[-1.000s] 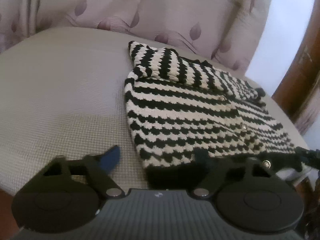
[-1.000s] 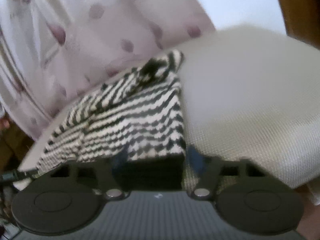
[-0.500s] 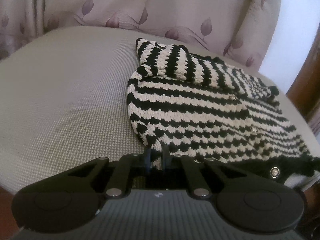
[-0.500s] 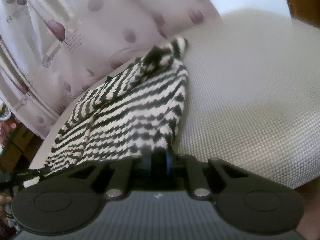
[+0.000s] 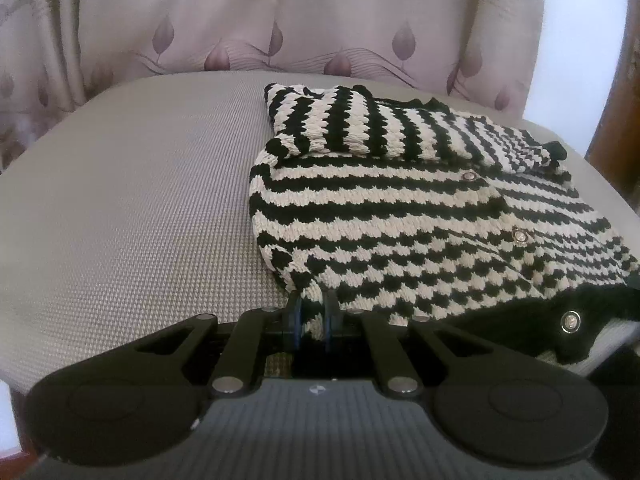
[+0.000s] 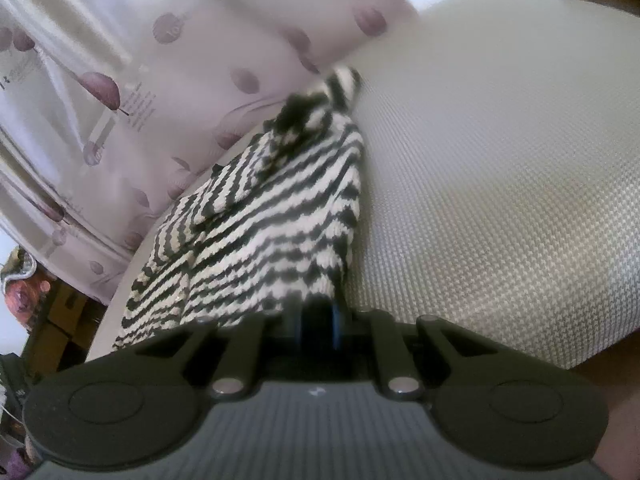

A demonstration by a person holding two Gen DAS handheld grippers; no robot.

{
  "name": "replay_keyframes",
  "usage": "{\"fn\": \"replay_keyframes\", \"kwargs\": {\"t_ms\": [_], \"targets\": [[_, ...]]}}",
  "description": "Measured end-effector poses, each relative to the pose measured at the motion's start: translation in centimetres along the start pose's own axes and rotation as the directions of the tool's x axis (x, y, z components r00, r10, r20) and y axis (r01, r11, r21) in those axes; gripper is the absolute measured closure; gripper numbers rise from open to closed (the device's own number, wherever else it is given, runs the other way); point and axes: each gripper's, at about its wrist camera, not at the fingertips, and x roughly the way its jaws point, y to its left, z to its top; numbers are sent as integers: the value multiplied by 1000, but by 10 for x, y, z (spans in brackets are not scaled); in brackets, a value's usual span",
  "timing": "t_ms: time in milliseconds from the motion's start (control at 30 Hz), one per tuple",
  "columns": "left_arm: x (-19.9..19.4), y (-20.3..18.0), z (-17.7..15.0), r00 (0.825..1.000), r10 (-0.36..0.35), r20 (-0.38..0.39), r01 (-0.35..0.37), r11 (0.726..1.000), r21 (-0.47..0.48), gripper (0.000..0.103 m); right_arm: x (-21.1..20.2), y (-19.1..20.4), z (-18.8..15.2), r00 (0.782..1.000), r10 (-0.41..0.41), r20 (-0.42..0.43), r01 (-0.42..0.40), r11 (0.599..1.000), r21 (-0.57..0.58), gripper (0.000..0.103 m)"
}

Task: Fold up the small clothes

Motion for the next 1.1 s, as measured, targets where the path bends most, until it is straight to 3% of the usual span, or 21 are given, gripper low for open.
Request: {"fn": "replay_keyframes", "kwargs": {"t_ms": [167,267,333,533,733,933,1100], "targets": [[-1,7,0,999,-31,10,31,999,-43,95,-1,5,-2,1000,-2,12,3,999,-39,92],[-4,17,1,996,-77,36,81,991,-111,95,-5,-1,0,998,60,27,-61,998,24,93],[-13,24,2,985,-144,98,158,976,-153,95,-9,-3,3,993,111,44,-113,992,61,93],[-25,20,15,972,-146,186,168,980,-107,95,-16,1,18,975,205,92,-214,971,110,93],[-28,19,31,955,-155,253,192,973,-129,95,-19,6,35,946,290,147,-313,934,171,93],[-26,16,67,931,-147,333,198,972,-125,95,-13,20,76,920,343,190,-374,913,162,93],[-5,17,121,906,-107,409,178,974,-140,96,9,18,134,903,348,250,-397,900,182,93]]}}
